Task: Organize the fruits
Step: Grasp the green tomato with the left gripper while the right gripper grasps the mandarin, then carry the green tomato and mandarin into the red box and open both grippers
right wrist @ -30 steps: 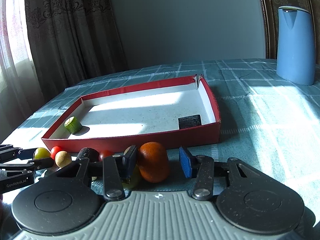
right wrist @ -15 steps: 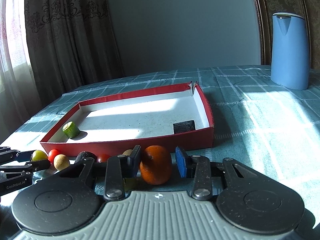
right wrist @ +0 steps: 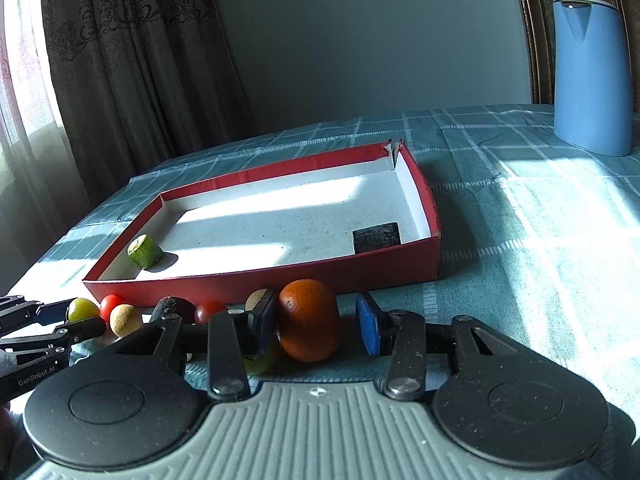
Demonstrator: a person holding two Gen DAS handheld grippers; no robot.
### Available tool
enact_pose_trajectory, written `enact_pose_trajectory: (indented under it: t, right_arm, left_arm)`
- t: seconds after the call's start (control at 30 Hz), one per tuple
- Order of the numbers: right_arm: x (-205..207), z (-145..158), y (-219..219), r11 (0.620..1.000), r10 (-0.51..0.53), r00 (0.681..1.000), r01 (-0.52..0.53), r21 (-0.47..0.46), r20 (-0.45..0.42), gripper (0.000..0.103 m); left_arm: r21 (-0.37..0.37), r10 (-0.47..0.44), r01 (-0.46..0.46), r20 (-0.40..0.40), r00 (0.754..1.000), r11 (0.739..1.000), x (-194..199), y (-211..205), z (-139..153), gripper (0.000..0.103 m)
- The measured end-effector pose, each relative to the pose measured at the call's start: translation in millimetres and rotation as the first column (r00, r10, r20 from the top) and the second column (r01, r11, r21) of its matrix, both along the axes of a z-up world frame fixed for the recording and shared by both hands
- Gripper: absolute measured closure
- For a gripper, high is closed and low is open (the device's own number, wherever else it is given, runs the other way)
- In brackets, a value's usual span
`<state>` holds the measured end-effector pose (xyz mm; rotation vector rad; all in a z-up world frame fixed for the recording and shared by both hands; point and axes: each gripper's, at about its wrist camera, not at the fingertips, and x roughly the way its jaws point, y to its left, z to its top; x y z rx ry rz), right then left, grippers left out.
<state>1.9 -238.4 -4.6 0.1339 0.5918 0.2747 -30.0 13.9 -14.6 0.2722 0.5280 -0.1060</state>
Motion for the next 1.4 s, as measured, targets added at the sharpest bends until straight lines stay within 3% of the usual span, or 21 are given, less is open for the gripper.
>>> enact_pose_trajectory:
  t: [0.1, 0.6, 0.93, 1.07, 1.4]
  right_arm:
    - [-9, 3, 10, 0.998, 0.009, 0.999, -0.006, -0.059, 0.045, 0.071]
    - [-17, 8, -4, 0.999, -0.045, 0.995, 0.048, -0.026, 0.094, 0.071]
    - [-31, 14, -5, 0.995, -0.077, 0.978, 0.089, -0.053, 0.192, 0.071]
    - [-34, 16, -3, 0.993, -0.083, 0.973, 0.099, -0.066, 0.215, 0.071]
    - [-34, 16, 1, 0.991, -0.079, 0.970, 0.101, -0.085, 0.230, 0.071]
  left_arm:
    - [0.009, 0.012, -0.012, 0.019, 1.000, 1.000, -2, 0, 0, 0.072]
    - [0.005, 0.020, -0.020, 0.038, 0.999, 1.000, -5, 1, 1, 0.072]
    - [-0.026, 0.053, -0.051, 0.093, 0.994, 0.998, -12, 6, 5, 0.072]
    - [0.001, 0.066, -0.067, 0.090, 0.994, 0.998, -7, -2, 7, 0.072]
    - [0.026, -0.006, 0.003, 0.120, 0.993, 1.000, 25, -44, 24, 0.072]
